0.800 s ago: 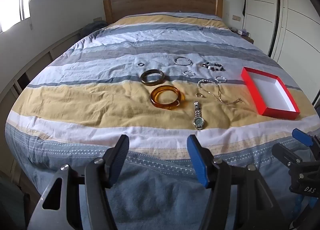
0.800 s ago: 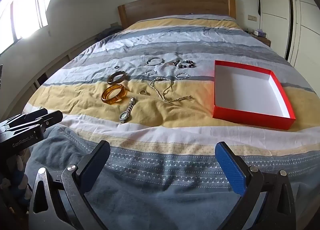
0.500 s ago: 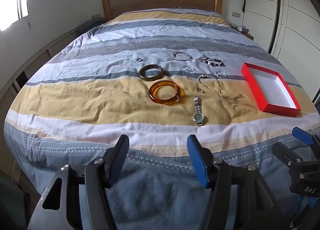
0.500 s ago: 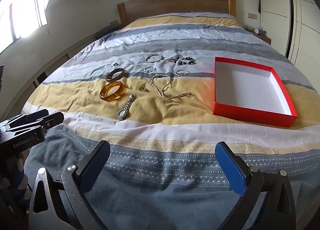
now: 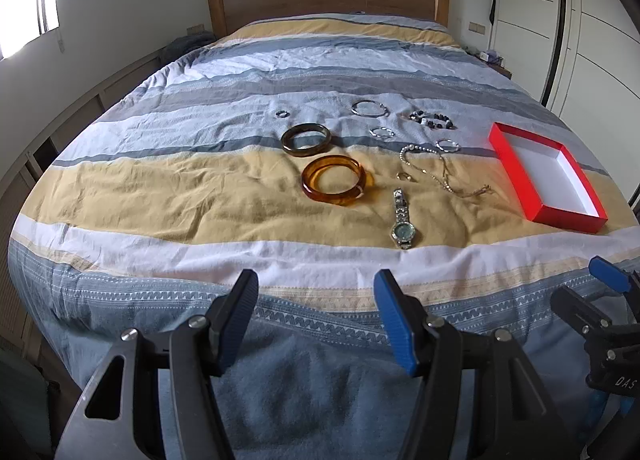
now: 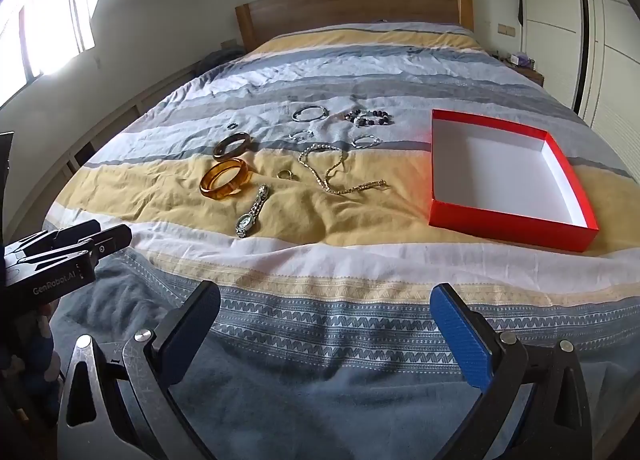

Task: Organize jewelry

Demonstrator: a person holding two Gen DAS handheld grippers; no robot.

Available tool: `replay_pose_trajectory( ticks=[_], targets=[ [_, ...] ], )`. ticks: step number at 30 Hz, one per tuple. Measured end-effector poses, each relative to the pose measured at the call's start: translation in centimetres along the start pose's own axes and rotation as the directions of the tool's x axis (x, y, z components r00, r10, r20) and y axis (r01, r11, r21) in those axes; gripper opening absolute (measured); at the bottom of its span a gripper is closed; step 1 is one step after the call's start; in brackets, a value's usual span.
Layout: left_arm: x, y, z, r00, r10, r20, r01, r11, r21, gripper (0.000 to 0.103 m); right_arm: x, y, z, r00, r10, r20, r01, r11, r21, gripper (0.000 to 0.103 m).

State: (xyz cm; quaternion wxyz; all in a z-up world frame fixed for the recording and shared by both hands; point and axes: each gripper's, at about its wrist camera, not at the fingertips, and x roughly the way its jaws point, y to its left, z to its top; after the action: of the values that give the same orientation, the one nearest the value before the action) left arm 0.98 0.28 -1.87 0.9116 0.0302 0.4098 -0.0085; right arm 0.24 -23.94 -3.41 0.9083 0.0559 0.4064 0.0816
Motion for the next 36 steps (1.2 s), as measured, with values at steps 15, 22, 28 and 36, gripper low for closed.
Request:
replay_pose_trajectory(
  ticks=[15, 22, 28, 36],
  targets=[
    [0.7, 0.1, 0.0, 1.000, 0.017, -0.009, -0.017, 1.000, 0.013, 0.058, 0.6, 0.4, -0.5, 0.999, 0.042, -0.025, -0.042, 0.999, 0.003, 0.101],
    [1.2, 0.8, 0.4, 1.000, 0.012, -0.023, -0.012, 1.000, 0.010, 0.058, 1.2, 0.7, 0.0, 0.995, 0.083, -0.055, -0.083, 0.997, 0.003, 0.084],
    [2.3, 2.0, 0.6, 0.999, -0.002, -0.052, 0.001, 1.000, -0.012, 0.058, 1.9, 0.9, 0.7, 0.990, 0.117, -0.078, -0.117, 0.993, 0.007, 0.069],
    [4.0, 2.8, 0.9, 0.997, -0.005, -0.080, 0.004, 1.000, -0.021, 0.058, 3.9, 1.7, 1.9, 0.978, 0.171, -0.121, -0.172, 0.985, 0.000, 0.058]
  ],
)
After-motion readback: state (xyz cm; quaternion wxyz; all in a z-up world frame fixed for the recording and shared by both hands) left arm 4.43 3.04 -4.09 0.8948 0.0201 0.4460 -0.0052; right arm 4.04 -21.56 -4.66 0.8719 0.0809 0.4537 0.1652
